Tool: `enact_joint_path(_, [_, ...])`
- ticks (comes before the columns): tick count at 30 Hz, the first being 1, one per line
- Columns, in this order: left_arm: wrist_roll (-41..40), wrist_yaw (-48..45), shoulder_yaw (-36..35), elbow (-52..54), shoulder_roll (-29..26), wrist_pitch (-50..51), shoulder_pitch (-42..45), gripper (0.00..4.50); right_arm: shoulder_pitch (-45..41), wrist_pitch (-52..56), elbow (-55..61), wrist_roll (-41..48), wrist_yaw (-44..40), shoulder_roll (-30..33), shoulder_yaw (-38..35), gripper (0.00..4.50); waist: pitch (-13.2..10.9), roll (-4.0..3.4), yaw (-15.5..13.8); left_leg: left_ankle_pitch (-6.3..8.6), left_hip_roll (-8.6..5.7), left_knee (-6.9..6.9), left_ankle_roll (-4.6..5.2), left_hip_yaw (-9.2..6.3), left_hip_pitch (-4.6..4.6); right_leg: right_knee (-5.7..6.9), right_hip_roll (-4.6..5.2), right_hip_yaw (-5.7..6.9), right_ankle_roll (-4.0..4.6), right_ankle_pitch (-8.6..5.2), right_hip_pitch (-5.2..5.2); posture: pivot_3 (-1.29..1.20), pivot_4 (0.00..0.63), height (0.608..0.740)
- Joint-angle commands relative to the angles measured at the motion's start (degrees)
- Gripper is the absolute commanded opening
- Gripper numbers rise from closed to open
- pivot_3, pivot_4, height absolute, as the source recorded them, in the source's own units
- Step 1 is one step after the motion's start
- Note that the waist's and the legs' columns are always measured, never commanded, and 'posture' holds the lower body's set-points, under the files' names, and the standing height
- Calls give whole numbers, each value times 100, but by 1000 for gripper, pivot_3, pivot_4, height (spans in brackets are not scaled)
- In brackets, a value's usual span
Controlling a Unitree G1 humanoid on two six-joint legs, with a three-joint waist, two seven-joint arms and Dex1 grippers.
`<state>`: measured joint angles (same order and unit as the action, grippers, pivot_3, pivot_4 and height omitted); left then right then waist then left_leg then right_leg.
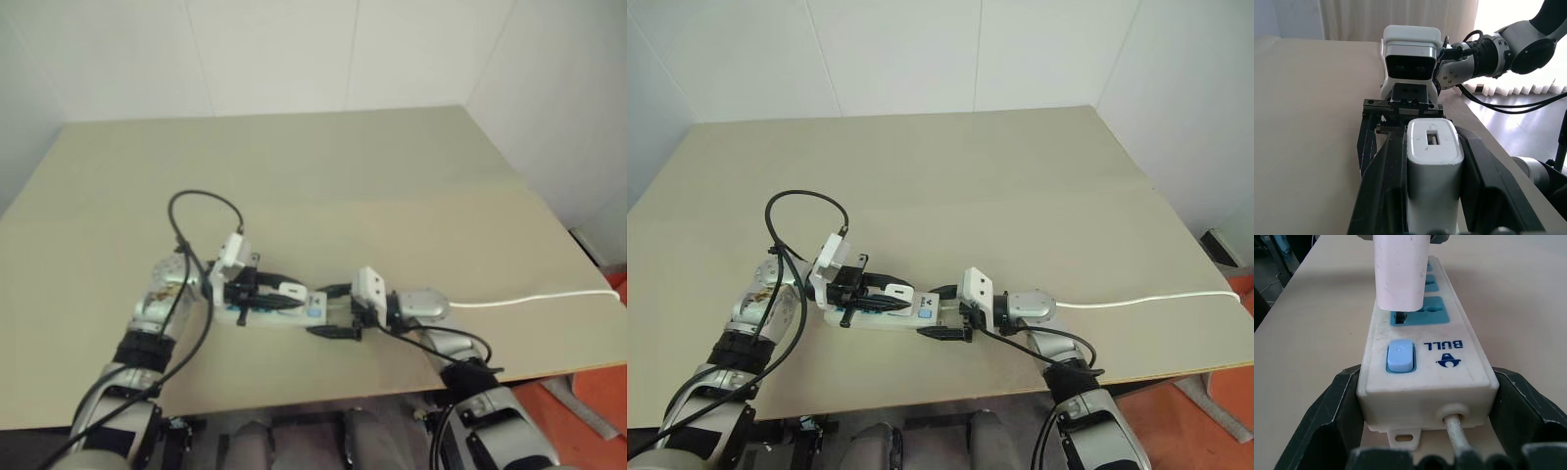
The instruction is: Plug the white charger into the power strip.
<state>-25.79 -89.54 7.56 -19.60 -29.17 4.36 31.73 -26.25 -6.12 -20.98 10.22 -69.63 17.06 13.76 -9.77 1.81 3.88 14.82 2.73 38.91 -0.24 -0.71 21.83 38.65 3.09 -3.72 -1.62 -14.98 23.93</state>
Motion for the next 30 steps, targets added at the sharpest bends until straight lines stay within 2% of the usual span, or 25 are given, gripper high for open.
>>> enact_joint_path(1, [90,-63,-100,-36,-105,-105,47,1025,65,45,95,-8,6,7,80,3411,0,0,5,0,0,0,0,0,2,0,0,0,0,0,1,0,150,740])
enact_joint_path(13, [156,27,-153,-165,-127,-89,-134,1025,10,39,38,-8,-51,34,102,3411,0,0,13,0,1,-5,0,0,1,-4,-1,0,0,0,3,0,150,740])
enact_joint_path(30, [455,-47,-153,-478,-702,-824,-532,1025,-110,-7,-79,32,-145,113,113,3411,1,-1,38,1,4,-16,1,1,-10,-7,-7,-7,0,0,1,0,150,740])
